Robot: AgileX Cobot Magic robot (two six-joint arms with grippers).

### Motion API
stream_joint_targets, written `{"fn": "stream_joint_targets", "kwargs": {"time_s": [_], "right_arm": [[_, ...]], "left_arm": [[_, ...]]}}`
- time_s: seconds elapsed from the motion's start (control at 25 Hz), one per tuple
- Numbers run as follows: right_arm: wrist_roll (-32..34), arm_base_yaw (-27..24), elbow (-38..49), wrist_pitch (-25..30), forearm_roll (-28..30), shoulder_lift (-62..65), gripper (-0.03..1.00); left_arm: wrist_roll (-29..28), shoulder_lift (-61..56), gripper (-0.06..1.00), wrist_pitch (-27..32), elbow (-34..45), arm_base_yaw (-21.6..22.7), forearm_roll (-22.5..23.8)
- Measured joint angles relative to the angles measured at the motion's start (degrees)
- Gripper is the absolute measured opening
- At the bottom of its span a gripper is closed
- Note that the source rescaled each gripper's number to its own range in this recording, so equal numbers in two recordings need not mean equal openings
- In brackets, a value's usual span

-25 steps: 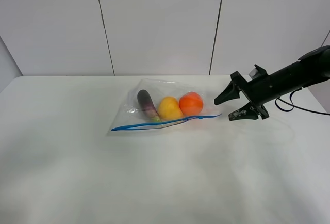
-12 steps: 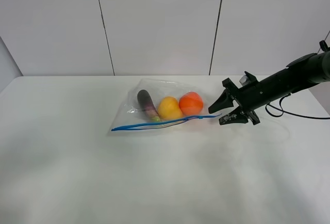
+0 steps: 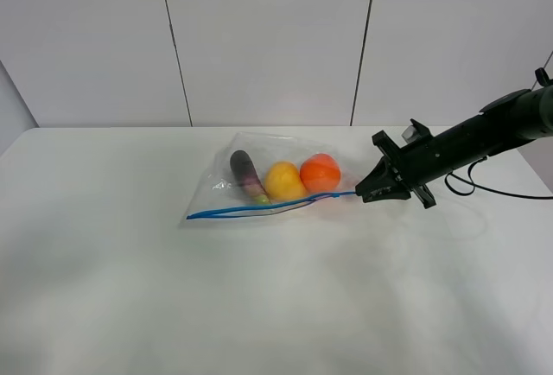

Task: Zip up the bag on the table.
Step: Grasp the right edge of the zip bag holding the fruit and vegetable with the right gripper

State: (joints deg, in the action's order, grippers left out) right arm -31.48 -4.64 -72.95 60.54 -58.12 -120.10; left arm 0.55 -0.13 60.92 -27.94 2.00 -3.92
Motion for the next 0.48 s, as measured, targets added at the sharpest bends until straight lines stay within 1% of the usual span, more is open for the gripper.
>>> {"fn": "stream_joint_targets", "kwargs": {"time_s": [0.48], "right_arm": [[-0.1, 0.0, 0.0, -0.1, -0.2, 0.0, 0.17]], "left_arm": [[0.0, 0.0, 1.0, 0.0, 0.0, 0.0, 0.0]]}}
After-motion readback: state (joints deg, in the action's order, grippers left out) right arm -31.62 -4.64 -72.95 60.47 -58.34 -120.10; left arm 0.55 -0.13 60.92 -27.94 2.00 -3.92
